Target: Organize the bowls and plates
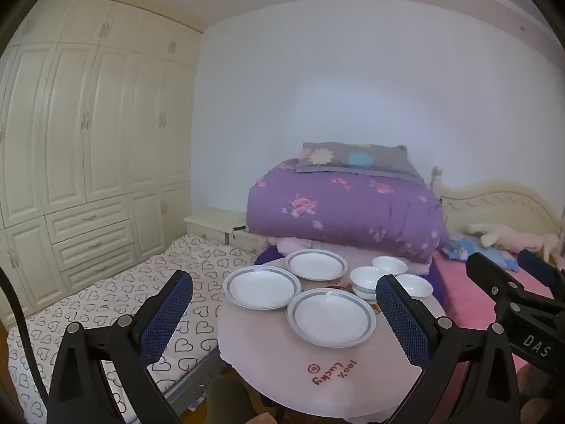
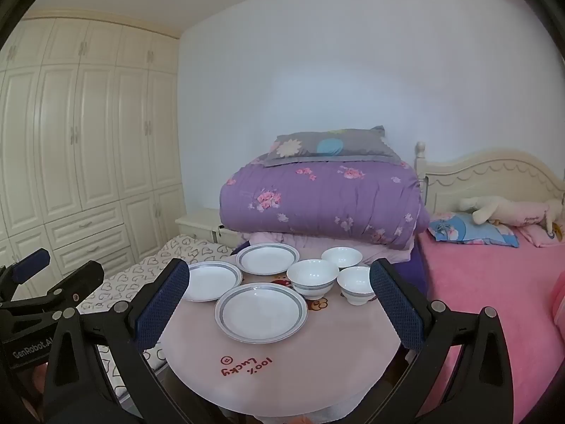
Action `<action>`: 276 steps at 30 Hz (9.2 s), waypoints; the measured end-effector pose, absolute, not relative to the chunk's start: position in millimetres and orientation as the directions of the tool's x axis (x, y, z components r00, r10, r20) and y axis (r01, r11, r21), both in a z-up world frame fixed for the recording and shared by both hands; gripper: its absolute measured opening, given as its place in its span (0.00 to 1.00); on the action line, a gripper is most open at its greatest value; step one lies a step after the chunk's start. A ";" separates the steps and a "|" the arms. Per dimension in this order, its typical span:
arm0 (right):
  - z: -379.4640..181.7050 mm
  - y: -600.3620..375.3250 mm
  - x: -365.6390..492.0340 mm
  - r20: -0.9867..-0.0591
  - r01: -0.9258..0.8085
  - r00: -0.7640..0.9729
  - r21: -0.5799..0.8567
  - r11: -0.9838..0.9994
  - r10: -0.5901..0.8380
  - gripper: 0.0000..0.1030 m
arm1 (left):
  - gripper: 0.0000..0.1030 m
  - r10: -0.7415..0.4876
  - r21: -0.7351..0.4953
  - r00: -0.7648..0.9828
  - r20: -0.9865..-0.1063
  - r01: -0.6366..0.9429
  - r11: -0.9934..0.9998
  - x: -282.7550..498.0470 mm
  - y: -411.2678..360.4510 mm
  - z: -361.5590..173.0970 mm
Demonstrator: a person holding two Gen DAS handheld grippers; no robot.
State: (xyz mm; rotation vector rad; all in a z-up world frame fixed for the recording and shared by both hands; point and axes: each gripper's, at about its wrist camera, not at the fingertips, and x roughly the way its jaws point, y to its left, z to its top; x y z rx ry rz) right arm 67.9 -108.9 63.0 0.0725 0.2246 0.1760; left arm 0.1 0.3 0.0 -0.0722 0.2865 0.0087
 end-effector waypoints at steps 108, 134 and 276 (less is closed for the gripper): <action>-132.0 -110.6 394.0 -0.804 -0.223 0.473 0.286 0.932 0.360 0.99 | 0.95 -0.260 -0.343 0.515 -0.817 -0.071 0.937 456.5 80.9 -125.3; -168.6 -102.1 431.1 -0.814 -0.243 0.365 0.387 0.890 0.453 0.43 | 0.15 -0.348 -0.419 0.423 -0.837 -0.084 0.904 504.8 66.1 -171.7; -62.0 -37.7 428.5 -0.701 -0.374 0.502 0.352 0.858 0.506 1.00 | 0.99 0.042 -0.243 0.692 -0.721 -0.309 0.920 406.3 195.3 -56.4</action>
